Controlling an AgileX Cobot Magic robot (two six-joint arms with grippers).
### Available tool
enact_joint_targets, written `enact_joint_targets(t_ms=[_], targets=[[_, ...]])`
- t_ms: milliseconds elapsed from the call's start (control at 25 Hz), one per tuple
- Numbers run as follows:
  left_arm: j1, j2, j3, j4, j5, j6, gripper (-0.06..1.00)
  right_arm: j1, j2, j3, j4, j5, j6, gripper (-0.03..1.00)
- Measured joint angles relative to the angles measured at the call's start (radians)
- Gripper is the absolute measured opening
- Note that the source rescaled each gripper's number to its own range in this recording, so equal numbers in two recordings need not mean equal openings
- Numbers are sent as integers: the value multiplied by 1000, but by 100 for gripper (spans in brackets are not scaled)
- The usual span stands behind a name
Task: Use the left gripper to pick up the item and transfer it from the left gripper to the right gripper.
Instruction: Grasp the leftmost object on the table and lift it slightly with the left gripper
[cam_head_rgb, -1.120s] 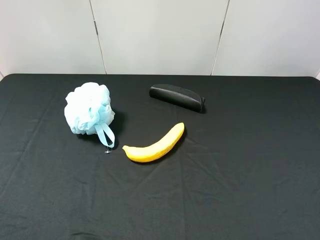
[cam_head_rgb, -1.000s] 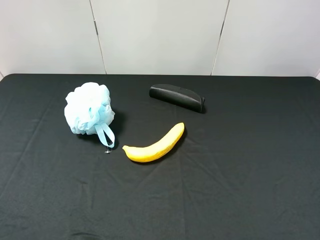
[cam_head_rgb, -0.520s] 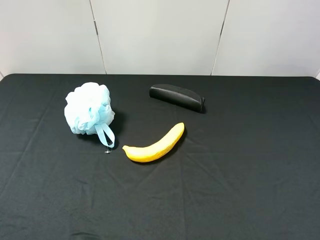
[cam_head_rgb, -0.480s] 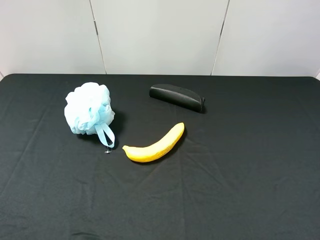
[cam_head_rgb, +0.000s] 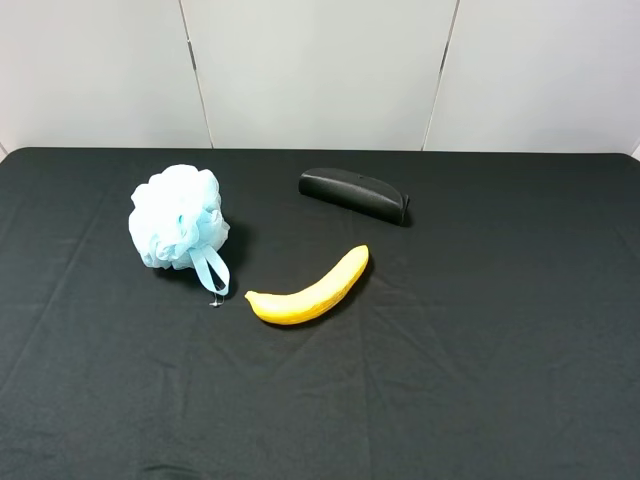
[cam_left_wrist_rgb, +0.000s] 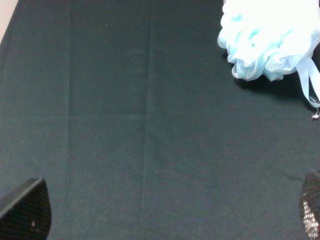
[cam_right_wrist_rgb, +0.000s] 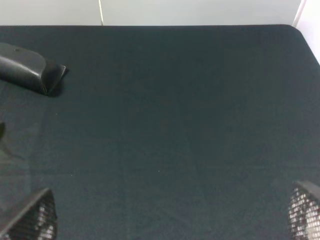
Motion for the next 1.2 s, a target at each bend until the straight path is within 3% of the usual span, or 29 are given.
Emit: enact_joint_targets(t_ms=[560, 760, 1200], targets=[[0, 13, -21, 0, 35, 0, 100, 0, 0, 0, 0, 0, 0, 99], [0, 151, -114, 0, 93, 0, 100, 0, 0, 0, 0, 0, 0, 99], [-8, 553, -348, 5, 77, 16, 100, 0, 0, 0, 0, -1, 0, 99]])
